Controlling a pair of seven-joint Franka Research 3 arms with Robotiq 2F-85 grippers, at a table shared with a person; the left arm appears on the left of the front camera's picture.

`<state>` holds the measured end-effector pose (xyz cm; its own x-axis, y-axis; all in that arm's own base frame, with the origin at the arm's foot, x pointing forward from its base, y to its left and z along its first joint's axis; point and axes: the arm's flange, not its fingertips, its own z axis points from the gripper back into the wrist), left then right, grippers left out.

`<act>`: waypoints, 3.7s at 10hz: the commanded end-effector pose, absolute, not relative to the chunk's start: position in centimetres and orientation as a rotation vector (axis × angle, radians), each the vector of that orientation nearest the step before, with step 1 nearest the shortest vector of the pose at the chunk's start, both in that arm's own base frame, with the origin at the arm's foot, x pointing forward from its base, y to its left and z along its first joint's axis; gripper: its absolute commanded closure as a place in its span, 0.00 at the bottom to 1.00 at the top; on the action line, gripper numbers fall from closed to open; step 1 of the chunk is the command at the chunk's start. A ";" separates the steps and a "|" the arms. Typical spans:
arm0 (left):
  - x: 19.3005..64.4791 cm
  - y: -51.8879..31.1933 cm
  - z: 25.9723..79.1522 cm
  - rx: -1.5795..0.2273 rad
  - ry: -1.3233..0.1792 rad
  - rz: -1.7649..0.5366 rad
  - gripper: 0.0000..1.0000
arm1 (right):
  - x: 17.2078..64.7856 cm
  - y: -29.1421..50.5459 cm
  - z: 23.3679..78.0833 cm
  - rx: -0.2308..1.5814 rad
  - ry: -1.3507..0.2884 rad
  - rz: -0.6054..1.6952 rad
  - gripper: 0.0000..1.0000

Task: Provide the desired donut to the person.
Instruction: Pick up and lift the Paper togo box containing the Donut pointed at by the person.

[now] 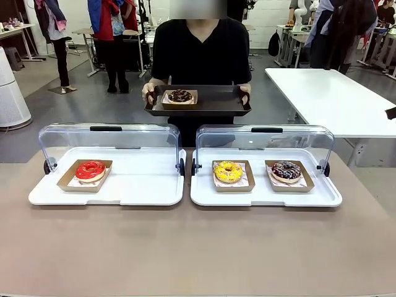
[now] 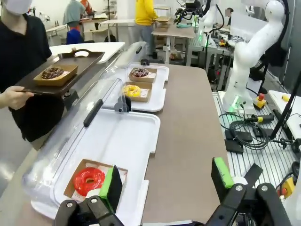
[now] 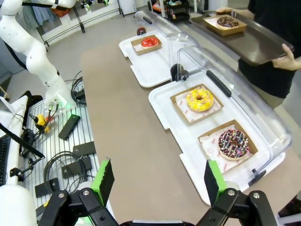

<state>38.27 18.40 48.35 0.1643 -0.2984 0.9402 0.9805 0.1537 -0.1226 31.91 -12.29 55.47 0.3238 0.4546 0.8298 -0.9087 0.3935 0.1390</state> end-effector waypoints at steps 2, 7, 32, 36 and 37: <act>39.1 19.5 51.2 -0.885 -0.904 -1.239 0.00 | 32.0 -12.2 55.6 0.697 -0.810 0.997 0.00; 38.5 18.8 52.6 -0.836 -0.836 -1.311 0.00 | 32.0 -12.2 55.6 0.697 -0.810 0.997 0.00; 39.6 5.1 58.6 0.082 -0.363 -1.755 0.00 | 32.0 -12.2 55.6 0.697 -0.810 0.997 0.00; 38.7 -5.3 51.4 0.292 -0.197 -1.893 0.00 | 32.0 -12.2 55.6 0.697 -0.810 0.997 0.00; 39.3 -7.0 49.3 0.240 -0.200 -1.905 0.00 | 32.0 -12.2 55.6 0.697 -0.810 0.997 0.00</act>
